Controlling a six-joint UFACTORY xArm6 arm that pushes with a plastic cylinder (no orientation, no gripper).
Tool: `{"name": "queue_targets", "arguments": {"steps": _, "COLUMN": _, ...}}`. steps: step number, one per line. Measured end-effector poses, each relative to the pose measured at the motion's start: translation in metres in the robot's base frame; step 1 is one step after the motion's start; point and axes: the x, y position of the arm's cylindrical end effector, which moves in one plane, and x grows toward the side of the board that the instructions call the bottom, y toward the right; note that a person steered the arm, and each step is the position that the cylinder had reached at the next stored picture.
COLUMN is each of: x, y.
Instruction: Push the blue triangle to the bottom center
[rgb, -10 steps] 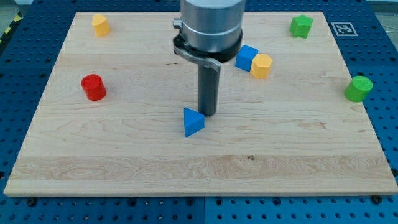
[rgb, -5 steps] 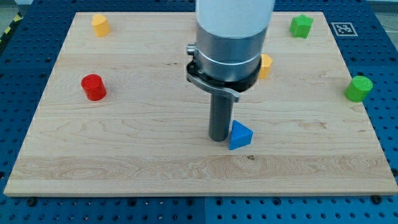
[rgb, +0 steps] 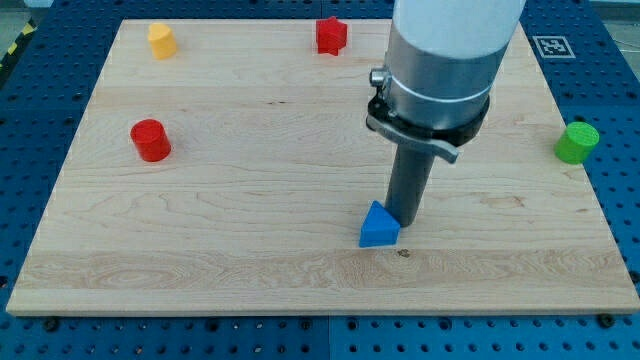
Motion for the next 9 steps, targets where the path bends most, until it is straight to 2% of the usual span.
{"name": "queue_targets", "arguments": {"steps": 1, "x": 0.001, "y": -0.001}}
{"name": "queue_targets", "arguments": {"steps": 2, "x": -0.020, "y": -0.004}}
{"name": "queue_targets", "arguments": {"steps": 3, "x": -0.017, "y": -0.023}}
{"name": "queue_targets", "arguments": {"steps": 4, "x": 0.005, "y": -0.023}}
{"name": "queue_targets", "arguments": {"steps": 5, "x": 0.004, "y": -0.023}}
{"name": "queue_targets", "arguments": {"steps": 6, "x": -0.040, "y": 0.009}}
{"name": "queue_targets", "arguments": {"steps": 8, "x": -0.157, "y": 0.143}}
{"name": "queue_targets", "arguments": {"steps": 9, "x": -0.208, "y": 0.160}}
